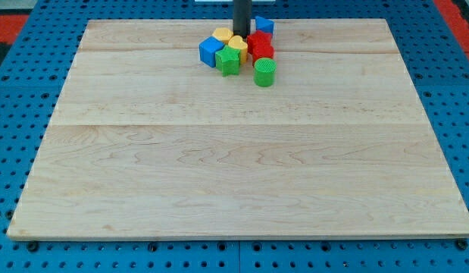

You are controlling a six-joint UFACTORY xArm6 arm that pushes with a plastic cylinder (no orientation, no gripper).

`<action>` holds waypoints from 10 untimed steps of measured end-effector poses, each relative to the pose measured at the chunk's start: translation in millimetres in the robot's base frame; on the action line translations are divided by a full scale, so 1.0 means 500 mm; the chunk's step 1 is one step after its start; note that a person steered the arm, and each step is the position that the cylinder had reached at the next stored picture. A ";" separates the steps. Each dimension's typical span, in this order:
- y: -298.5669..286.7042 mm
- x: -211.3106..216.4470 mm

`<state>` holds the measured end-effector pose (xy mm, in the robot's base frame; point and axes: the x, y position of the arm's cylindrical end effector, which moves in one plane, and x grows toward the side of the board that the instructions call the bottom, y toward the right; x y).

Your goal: Adjust the blue triangle vertically above the red blocks in a line

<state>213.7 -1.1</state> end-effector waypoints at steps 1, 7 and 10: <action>-0.078 -0.043; 0.288 -0.009; 0.228 0.029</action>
<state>228.2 112.8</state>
